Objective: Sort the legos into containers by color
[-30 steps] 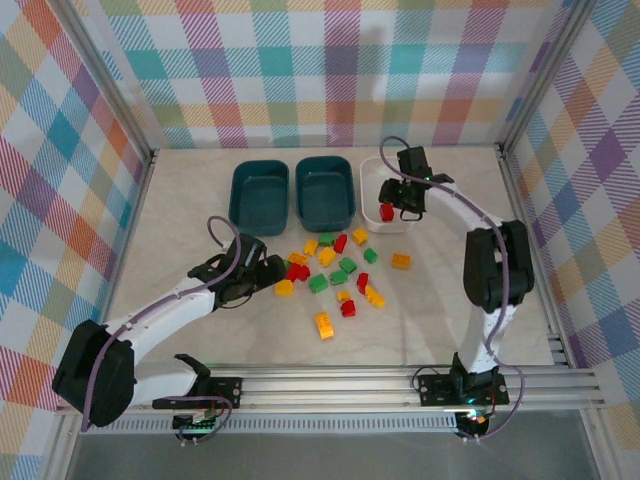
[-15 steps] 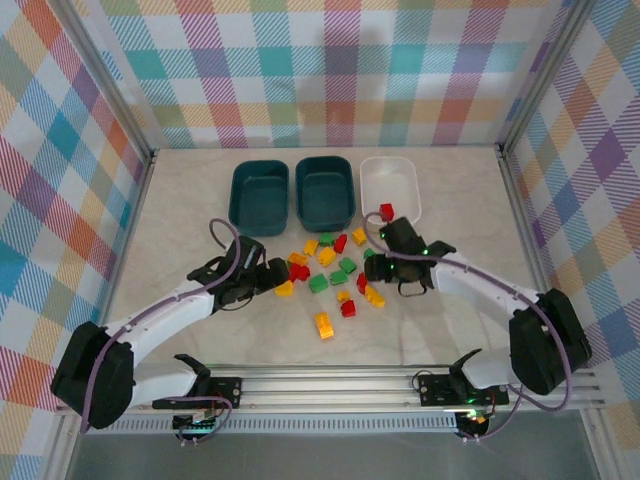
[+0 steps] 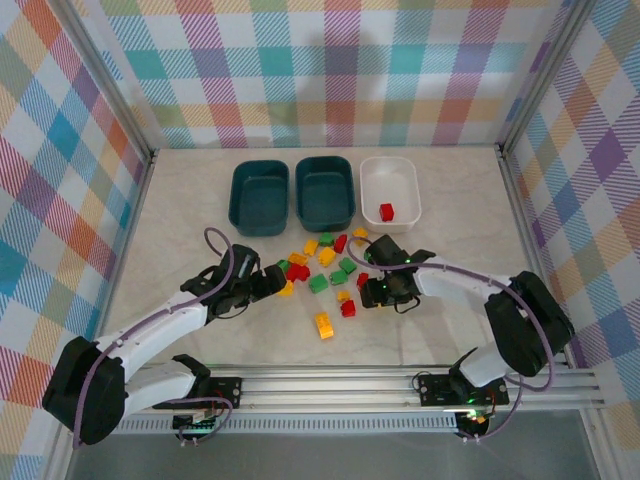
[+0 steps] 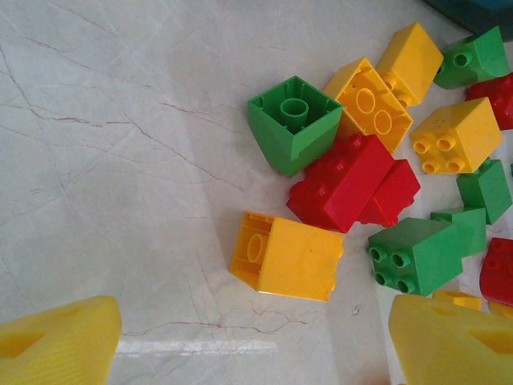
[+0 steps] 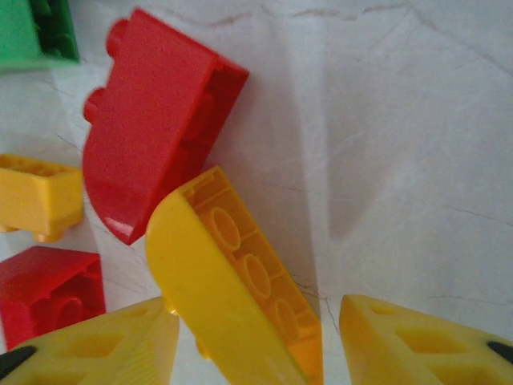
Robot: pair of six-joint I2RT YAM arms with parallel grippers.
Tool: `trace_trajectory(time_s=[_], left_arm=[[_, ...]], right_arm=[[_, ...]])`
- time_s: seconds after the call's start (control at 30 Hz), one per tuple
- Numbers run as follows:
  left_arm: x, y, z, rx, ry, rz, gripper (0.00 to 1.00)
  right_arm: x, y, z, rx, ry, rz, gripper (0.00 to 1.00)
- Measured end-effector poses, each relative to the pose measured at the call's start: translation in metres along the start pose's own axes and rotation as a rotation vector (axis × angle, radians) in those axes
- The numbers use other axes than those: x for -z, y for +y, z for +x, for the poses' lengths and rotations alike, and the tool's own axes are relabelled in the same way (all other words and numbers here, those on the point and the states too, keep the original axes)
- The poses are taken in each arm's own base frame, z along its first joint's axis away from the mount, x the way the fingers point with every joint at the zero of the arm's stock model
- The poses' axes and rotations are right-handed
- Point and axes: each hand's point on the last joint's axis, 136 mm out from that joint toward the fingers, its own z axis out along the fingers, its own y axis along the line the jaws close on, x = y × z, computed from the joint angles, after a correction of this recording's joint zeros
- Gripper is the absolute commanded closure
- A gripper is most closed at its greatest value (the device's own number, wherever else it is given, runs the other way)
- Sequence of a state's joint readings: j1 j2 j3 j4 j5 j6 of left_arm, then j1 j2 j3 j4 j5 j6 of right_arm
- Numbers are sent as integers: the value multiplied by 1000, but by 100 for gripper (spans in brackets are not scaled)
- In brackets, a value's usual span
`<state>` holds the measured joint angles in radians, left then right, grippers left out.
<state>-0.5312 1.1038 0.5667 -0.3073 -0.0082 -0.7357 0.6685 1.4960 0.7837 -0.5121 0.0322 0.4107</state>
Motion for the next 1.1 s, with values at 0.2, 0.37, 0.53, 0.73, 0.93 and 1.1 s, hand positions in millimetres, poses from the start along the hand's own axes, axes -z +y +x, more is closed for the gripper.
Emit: trace_trajectory(time_s=[0.2, 0.37, 0.53, 0.73, 0.93, 1.1], left_arm=[[0, 0, 0, 0, 0, 1, 13], [-3, 1, 1, -1, 7, -8, 13], [-5, 4, 3, -12, 16, -20, 13], [-3, 10, -4, -17, -17, -58, 9], [4, 28, -30, 72, -84, -100, 9], [4, 37, -34, 114, -62, -114, 9]], right_arm=[[-5, -2, 1, 16, 12, 18, 67], [-3, -2, -1, 25, 0, 20, 76], [10, -1, -6, 27, -45, 15, 79], [48, 6, -30, 32, -156, 6, 79], [80, 52, -147, 92, -365, -11, 80], [53, 77, -233, 119, -426, 0, 78]])
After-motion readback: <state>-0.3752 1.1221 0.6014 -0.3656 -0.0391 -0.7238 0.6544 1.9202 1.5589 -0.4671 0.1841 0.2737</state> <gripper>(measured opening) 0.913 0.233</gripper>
